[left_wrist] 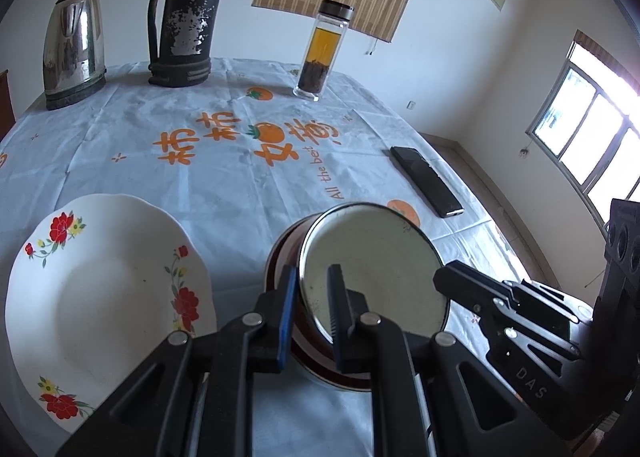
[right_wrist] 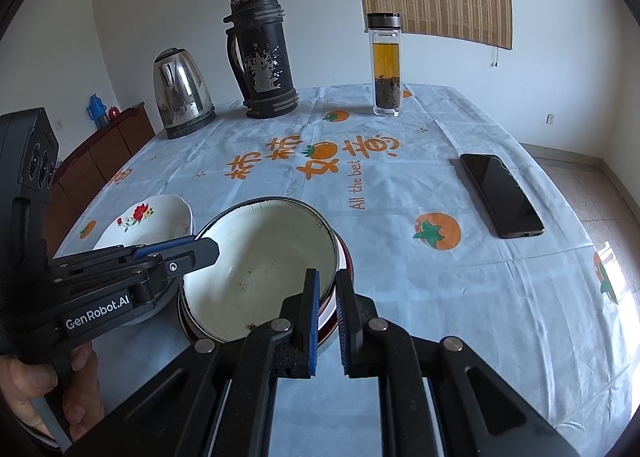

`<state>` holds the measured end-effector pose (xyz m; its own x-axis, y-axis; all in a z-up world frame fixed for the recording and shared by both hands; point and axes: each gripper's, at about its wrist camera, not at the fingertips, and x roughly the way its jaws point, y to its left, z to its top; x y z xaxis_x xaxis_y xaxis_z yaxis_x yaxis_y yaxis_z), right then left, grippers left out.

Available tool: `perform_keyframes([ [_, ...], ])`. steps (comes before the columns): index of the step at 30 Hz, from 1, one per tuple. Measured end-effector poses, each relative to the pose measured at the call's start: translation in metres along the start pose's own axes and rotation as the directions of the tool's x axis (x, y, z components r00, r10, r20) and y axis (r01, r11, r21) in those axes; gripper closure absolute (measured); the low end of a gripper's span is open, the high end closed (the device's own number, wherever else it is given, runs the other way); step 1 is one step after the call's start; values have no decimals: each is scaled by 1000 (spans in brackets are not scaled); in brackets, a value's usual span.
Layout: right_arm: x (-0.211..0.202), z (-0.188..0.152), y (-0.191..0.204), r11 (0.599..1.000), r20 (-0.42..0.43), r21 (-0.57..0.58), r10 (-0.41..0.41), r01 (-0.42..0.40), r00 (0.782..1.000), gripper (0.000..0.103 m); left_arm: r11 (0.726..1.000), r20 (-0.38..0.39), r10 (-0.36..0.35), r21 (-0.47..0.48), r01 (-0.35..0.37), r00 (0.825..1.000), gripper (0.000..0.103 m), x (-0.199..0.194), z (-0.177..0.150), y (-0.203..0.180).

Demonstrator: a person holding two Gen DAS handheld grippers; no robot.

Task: Organize plates and bowls
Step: 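Hold the enamel bowl seated in the pink bowl with the right tool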

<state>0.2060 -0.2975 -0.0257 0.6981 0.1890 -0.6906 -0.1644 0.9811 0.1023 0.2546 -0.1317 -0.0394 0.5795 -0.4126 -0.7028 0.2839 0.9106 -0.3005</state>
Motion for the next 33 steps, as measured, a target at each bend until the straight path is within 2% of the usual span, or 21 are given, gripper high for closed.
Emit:
perform_keyframes([
  [33, 3, -6, 1, 1000, 4, -13, -16, 16, 1000, 92, 1000, 5, 0, 18, -1, 1000, 91, 3, -1, -3],
])
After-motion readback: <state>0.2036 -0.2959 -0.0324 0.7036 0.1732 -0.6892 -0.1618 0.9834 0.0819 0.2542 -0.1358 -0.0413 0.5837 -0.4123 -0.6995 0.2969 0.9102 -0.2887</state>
